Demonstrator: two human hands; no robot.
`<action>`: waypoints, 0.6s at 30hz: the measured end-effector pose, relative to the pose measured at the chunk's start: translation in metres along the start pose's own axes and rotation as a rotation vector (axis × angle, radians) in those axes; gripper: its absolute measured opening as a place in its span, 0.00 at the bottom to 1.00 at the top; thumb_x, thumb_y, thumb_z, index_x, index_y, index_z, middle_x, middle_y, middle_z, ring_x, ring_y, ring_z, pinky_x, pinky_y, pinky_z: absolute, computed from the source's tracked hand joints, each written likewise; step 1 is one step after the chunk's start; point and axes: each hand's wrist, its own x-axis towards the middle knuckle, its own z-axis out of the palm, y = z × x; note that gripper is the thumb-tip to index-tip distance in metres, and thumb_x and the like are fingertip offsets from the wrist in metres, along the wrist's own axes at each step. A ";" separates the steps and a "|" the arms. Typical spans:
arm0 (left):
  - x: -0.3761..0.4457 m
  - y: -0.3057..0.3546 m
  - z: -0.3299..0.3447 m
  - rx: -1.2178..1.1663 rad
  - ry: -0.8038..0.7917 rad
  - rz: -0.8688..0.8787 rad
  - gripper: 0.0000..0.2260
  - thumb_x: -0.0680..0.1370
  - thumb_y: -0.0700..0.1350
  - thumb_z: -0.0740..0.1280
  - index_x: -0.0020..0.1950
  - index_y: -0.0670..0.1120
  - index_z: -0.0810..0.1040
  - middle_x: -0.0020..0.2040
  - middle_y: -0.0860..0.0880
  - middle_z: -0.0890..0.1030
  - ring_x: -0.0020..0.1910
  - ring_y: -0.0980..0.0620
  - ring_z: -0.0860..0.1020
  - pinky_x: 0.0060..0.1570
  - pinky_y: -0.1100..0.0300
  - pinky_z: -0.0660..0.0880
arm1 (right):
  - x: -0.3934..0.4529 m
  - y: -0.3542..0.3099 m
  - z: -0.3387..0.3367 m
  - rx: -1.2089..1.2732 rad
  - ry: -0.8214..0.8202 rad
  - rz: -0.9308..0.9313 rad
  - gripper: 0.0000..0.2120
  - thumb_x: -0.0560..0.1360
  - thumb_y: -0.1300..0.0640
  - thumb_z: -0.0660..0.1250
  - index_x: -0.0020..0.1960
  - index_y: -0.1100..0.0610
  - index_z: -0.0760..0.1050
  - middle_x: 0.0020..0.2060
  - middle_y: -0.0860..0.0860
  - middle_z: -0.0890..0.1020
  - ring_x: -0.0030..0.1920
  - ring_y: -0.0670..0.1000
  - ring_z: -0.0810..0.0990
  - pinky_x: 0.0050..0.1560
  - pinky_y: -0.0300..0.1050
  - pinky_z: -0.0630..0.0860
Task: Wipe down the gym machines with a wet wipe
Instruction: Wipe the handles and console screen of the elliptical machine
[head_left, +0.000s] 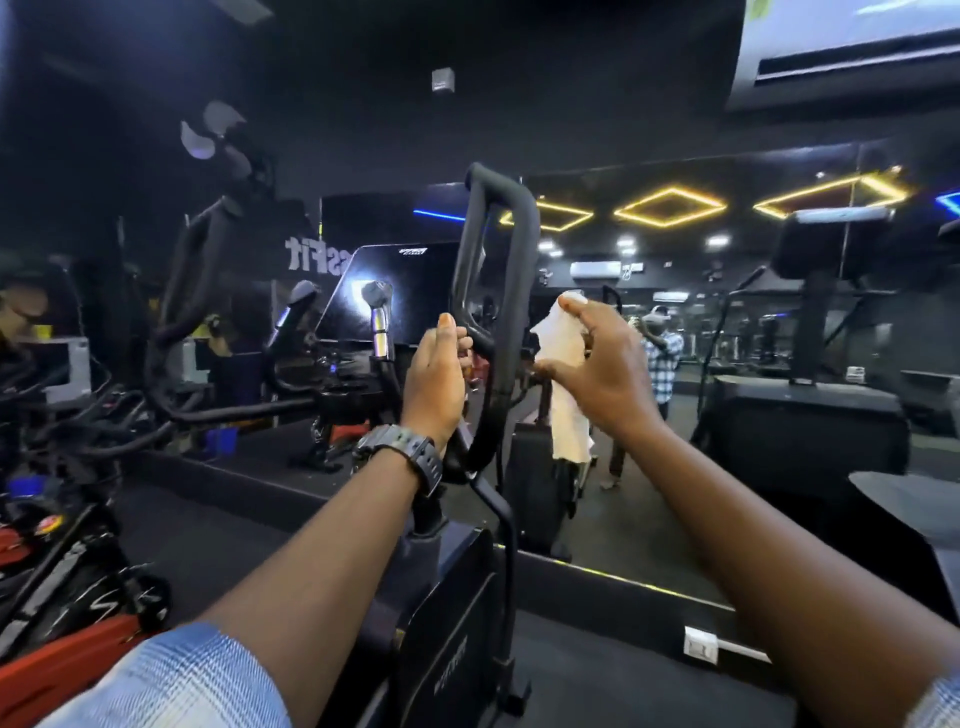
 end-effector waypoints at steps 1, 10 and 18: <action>0.021 -0.011 -0.001 -0.002 -0.014 0.003 0.16 0.82 0.59 0.52 0.50 0.54 0.76 0.53 0.51 0.81 0.52 0.52 0.79 0.57 0.50 0.75 | 0.012 0.006 0.015 -0.053 -0.007 -0.028 0.37 0.65 0.59 0.80 0.71 0.58 0.69 0.65 0.51 0.76 0.66 0.48 0.72 0.66 0.35 0.64; 0.133 -0.070 0.014 0.159 -0.142 0.195 0.16 0.83 0.51 0.55 0.55 0.45 0.79 0.50 0.48 0.81 0.53 0.48 0.78 0.54 0.56 0.70 | 0.090 0.048 0.103 -0.354 -0.021 -0.253 0.25 0.76 0.66 0.66 0.72 0.59 0.68 0.68 0.54 0.74 0.65 0.55 0.75 0.66 0.48 0.73; 0.184 -0.090 0.031 0.378 -0.176 0.601 0.15 0.79 0.39 0.58 0.64 0.42 0.75 0.61 0.46 0.78 0.62 0.51 0.75 0.65 0.59 0.69 | 0.098 0.095 0.120 -0.717 -0.282 -0.515 0.27 0.82 0.42 0.45 0.76 0.54 0.61 0.76 0.50 0.63 0.78 0.49 0.52 0.77 0.51 0.45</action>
